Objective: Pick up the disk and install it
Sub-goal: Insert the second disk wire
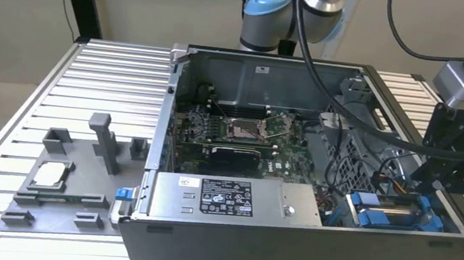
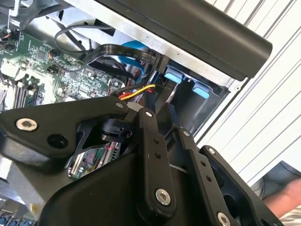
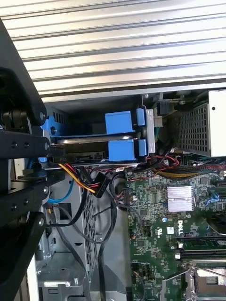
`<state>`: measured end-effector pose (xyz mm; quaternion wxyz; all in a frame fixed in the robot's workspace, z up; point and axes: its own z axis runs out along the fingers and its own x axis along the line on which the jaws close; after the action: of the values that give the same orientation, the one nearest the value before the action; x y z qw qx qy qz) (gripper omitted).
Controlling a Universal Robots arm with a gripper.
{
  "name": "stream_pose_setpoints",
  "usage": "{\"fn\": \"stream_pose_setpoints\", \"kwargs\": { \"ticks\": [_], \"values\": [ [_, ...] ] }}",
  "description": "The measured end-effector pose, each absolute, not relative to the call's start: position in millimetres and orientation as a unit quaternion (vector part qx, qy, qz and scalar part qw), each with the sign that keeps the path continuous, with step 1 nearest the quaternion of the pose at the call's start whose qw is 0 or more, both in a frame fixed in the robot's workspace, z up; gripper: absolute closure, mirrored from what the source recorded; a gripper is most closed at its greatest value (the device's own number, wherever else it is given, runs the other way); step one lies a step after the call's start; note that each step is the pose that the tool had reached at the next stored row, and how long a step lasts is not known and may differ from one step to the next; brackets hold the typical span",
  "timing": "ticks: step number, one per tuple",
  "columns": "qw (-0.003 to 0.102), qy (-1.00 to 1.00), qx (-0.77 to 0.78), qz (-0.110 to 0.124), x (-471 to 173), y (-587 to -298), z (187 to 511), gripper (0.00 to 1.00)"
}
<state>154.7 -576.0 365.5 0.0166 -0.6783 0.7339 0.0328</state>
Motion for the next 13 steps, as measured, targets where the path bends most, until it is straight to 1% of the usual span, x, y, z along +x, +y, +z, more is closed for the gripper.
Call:
{"fn": "stream_pose_setpoints", "kwargs": {
  "ticks": [8,13],
  "values": [
    [0.018,0.734,-0.678,0.032,154.8,-576.0,365.5,0.00],
    [0.017,0.731,-0.681,0.035,164.5,-576.1,366.5,0.00]
  ]
}}
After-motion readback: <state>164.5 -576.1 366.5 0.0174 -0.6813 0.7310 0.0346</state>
